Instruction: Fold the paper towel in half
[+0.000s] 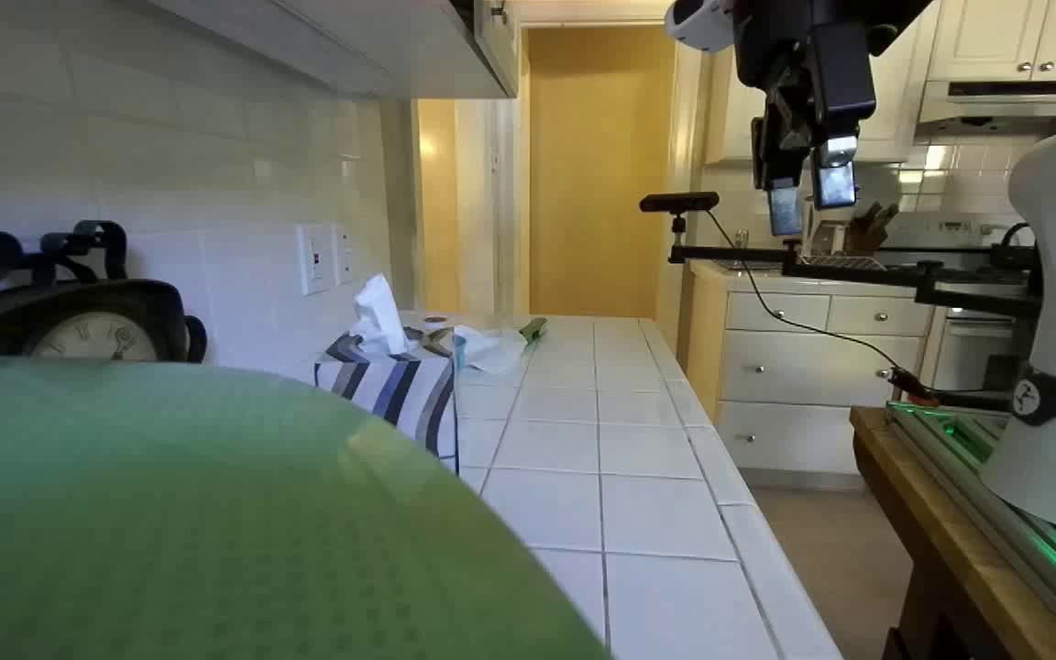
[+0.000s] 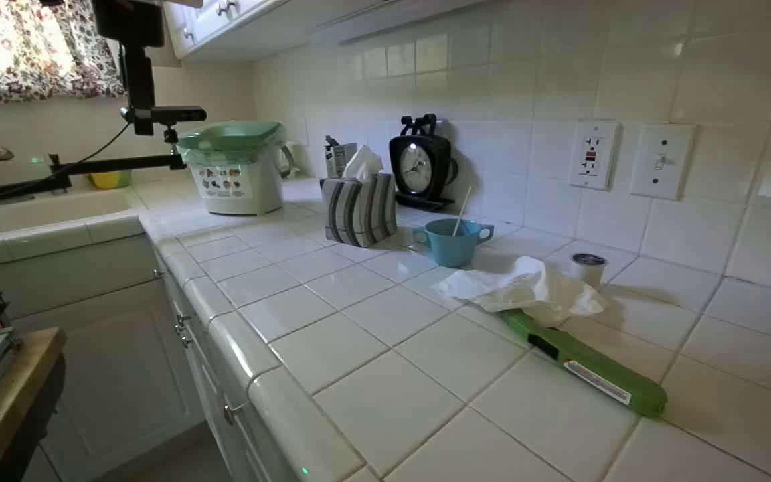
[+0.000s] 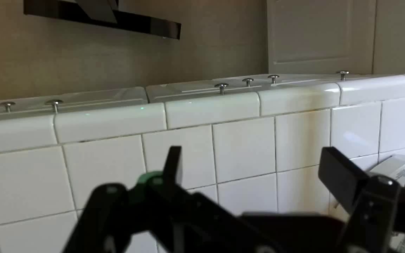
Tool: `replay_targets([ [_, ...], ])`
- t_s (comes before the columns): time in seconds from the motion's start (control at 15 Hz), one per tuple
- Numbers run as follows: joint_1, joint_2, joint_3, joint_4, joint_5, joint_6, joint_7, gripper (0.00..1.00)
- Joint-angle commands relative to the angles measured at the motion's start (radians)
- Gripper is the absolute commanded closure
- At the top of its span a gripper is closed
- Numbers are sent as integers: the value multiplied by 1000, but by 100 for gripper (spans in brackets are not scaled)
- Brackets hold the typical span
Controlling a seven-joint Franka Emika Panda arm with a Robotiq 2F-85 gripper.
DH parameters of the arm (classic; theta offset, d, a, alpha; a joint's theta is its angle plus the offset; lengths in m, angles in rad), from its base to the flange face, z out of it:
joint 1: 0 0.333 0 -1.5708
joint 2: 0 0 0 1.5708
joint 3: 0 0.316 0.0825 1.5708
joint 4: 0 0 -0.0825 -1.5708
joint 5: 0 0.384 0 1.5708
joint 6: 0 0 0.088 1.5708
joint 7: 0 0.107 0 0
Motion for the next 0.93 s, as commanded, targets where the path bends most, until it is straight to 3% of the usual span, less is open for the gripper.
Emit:
replay_targets([
  [0.0, -12, -1, 10, 2, 4, -3, -4, 0],
  [0.27, -36, 29, -28, 12, 14, 59, -64, 0],
  [0.87, -111, 173, -232, 102, 153, 175, -322, 0],
])
